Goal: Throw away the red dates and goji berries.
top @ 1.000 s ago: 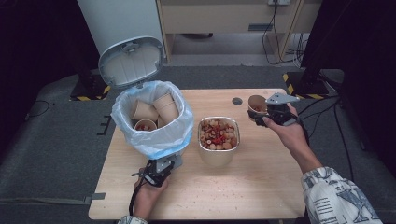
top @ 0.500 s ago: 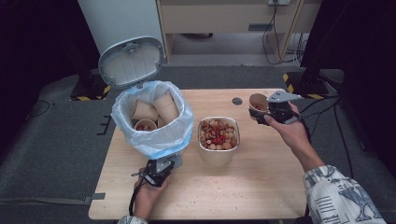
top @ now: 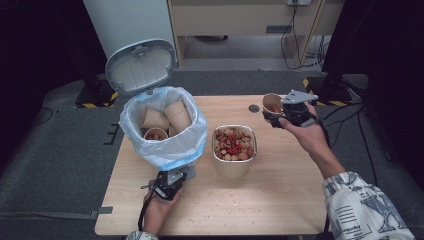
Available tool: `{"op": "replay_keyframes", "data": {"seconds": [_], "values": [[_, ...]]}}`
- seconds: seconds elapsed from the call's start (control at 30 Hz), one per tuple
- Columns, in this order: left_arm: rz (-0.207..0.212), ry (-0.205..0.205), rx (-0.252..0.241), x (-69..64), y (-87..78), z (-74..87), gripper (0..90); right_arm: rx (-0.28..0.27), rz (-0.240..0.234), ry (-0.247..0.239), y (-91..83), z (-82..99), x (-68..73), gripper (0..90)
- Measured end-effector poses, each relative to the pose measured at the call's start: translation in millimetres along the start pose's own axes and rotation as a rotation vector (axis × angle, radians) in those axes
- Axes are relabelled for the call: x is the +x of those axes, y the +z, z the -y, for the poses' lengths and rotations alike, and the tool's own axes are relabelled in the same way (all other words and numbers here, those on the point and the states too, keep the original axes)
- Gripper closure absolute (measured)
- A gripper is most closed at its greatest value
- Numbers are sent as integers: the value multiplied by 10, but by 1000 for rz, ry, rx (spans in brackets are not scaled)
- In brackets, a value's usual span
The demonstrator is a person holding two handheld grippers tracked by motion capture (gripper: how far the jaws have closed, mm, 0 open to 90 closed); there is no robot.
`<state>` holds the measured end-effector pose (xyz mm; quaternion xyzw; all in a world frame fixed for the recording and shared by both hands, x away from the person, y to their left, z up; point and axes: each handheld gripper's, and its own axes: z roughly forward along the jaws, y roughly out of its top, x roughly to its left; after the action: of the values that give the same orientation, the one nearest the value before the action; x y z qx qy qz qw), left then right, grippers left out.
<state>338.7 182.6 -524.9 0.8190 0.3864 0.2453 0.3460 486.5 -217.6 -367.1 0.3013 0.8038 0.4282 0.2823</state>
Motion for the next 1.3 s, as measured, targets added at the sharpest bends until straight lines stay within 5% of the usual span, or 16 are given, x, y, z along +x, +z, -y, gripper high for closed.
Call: {"op": "replay_keyframes", "data": {"seconds": [0.37,0.77,1.3], "values": [[0,-1,0,0,0,0,898,-20,-37,-50,8,-139,88,334],[-1,0,3,0,-1,-2,898,-30,-60,-52,24,-211,170,332],[0,-4,0,-4,1,-3,898,-57,-21,-184,33,-453,407,332]]}}
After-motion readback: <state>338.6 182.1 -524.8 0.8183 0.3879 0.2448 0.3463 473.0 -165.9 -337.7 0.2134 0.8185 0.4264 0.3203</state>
